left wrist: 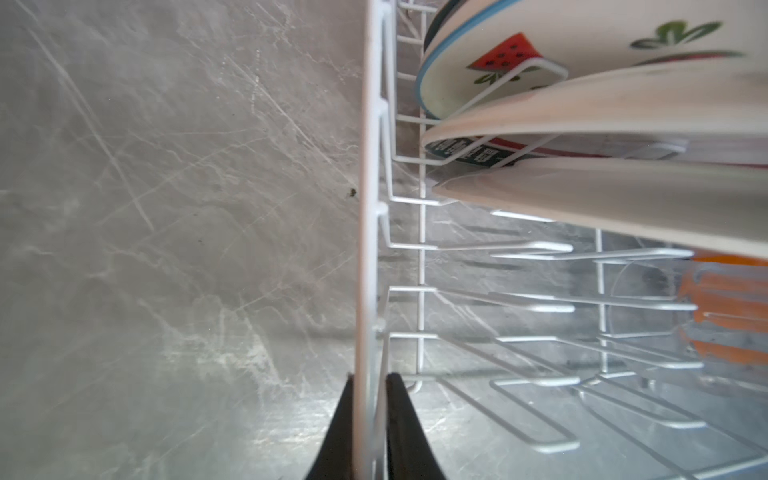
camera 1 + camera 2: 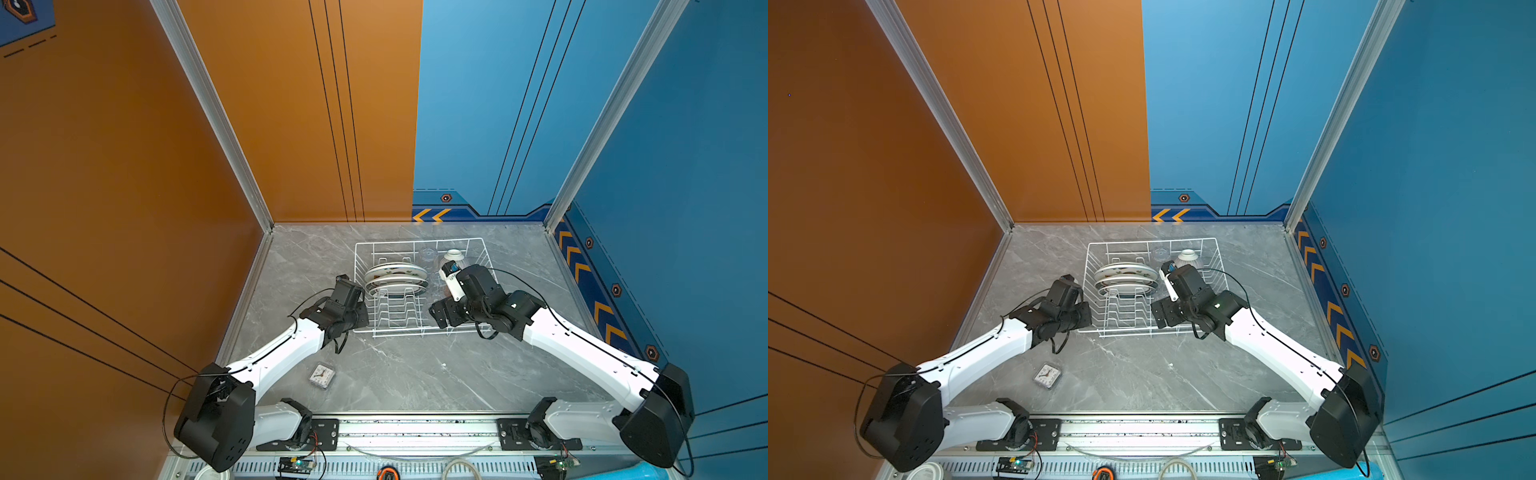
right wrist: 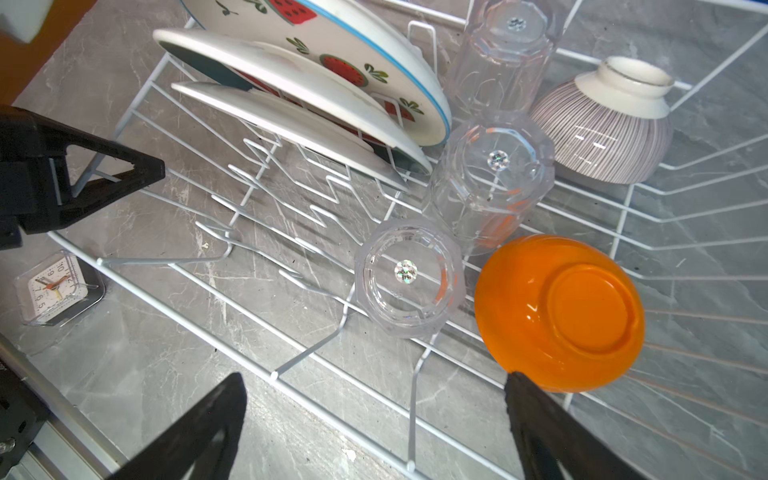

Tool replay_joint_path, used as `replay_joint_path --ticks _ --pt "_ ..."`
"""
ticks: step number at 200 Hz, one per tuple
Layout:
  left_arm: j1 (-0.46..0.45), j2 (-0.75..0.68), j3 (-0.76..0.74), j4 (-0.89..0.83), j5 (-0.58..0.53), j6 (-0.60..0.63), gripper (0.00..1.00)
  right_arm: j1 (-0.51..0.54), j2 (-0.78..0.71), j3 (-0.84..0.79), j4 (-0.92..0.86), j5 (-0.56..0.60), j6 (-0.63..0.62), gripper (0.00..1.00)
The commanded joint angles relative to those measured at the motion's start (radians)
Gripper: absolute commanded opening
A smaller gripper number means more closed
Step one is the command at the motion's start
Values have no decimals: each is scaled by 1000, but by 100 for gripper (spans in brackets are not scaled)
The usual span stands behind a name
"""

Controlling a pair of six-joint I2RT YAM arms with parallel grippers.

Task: Unload the mixed dishes from the dish rack
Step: 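Lower the right gripper onto the nearest white plate while the left gripper waits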

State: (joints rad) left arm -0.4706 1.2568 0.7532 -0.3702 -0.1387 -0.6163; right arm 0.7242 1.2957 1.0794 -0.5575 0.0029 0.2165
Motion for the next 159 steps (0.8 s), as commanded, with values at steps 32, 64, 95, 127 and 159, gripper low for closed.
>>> replay_joint_path --ticks 32,64,95,127,159 --pt "3 -117 -9 -94 -96 47 99 30 32 52 34 9 -9 97" --pt "-9 -225 -37 -94 -108 43 98 39 66 62 56 29 -19 94" --pt "-12 -308 -63 -93 -109 34 98 39 109 93 62 43 -21 83" --pt "-22 -356 -77 -92 -101 29 98 41 177 156 44 42 -20 73" --pt "-37 -364 -84 -91 -101 26 98 50 226 195 44 59 -41 66"
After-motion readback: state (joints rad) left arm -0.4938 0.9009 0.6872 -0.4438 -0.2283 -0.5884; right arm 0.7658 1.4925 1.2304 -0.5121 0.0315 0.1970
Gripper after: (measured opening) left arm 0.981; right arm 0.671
